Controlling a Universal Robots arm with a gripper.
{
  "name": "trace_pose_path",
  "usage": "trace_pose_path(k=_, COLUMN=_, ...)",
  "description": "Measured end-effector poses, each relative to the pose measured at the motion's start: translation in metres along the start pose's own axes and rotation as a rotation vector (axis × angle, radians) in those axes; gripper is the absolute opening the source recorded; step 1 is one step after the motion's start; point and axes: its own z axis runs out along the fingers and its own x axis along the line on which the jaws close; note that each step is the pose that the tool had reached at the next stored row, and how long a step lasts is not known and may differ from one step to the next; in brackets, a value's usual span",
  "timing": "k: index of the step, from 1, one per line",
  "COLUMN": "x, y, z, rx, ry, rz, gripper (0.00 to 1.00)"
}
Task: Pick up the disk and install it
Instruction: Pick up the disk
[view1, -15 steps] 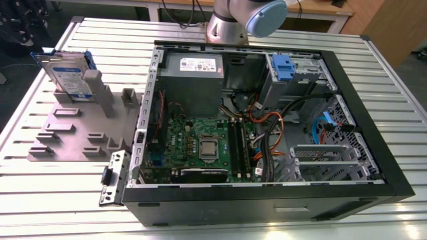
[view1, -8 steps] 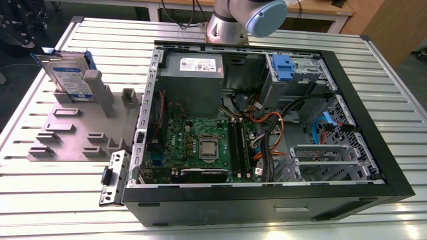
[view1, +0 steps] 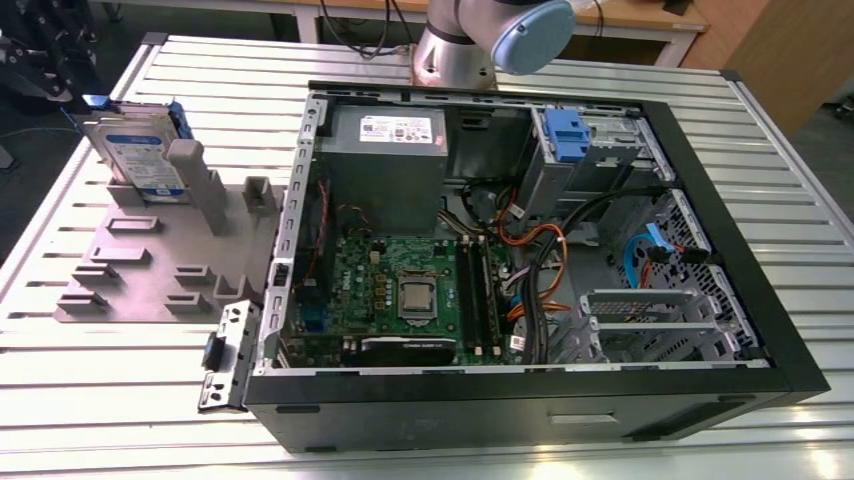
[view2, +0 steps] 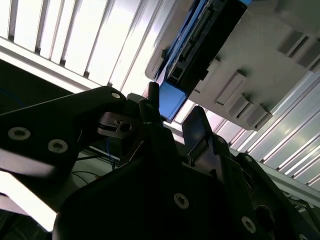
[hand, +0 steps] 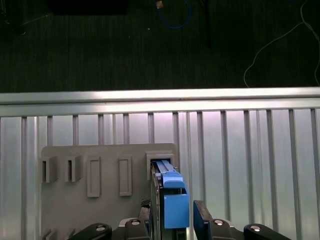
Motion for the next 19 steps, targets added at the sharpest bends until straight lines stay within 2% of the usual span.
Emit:
trace_pose_path(k=9, x=-0.0004, y=-0.0001, z=0.0091, rx=0.0003, ry=0.0024, rz=0.000, gripper=0.46)
trace_pose_path(k=19, x=0.0004, y=0.0014, z=0.0201, rx=0.0043, ry=0.0023, rz=0.000, gripper=0.46)
